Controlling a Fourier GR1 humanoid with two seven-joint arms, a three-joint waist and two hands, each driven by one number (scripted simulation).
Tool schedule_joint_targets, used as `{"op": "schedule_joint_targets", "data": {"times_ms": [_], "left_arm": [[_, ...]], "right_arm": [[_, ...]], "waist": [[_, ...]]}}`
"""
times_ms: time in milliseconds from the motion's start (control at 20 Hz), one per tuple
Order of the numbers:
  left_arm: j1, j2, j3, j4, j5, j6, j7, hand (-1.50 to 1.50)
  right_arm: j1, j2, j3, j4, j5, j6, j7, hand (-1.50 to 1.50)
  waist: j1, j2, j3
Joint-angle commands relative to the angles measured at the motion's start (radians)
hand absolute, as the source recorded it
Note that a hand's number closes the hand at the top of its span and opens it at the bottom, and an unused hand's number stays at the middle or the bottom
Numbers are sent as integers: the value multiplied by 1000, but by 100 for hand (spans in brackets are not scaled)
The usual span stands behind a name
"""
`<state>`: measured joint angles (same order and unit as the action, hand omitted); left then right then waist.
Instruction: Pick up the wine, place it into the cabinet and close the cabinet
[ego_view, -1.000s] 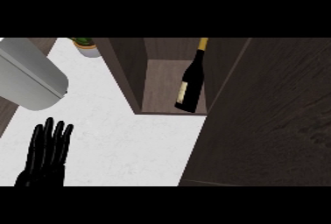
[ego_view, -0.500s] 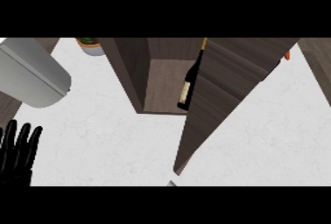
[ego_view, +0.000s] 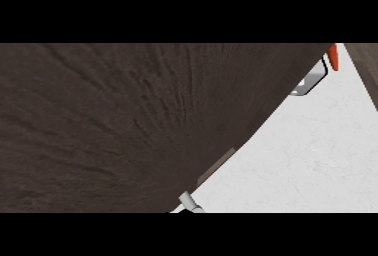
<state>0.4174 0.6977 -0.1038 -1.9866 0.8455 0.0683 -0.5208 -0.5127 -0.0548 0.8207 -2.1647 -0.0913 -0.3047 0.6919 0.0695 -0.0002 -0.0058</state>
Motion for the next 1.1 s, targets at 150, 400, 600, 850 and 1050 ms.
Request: {"op": "schedule_joint_targets", "data": {"times_ms": [150, 400, 600, 850, 1050], "left_arm": [[24, 25, 61, 21, 59, -90, 15, -150], [-14, 53, 127, 31, 98, -101, 44, -150], [-3, 54, 140, 44, 108, -151, 49, -150], [-27, 58, 152, 53, 115, -160, 54, -150], [-32, 85, 239, 73, 157, -163, 83, -150]], "right_arm": [[-411, 53, -103, 323, -174, -144, -21, 150], [-636, 54, -199, 602, -309, -120, -113, 150], [-760, 55, -246, 802, -428, -65, -207, 150], [-740, 55, -240, 859, -729, 202, -110, 150], [-785, 55, -297, 1064, -817, 311, -167, 150]], "waist": [[13, 5, 1], [25, 13, 2], [19, 14, 2], [37, 25, 2], [9, 16, 3]]}}
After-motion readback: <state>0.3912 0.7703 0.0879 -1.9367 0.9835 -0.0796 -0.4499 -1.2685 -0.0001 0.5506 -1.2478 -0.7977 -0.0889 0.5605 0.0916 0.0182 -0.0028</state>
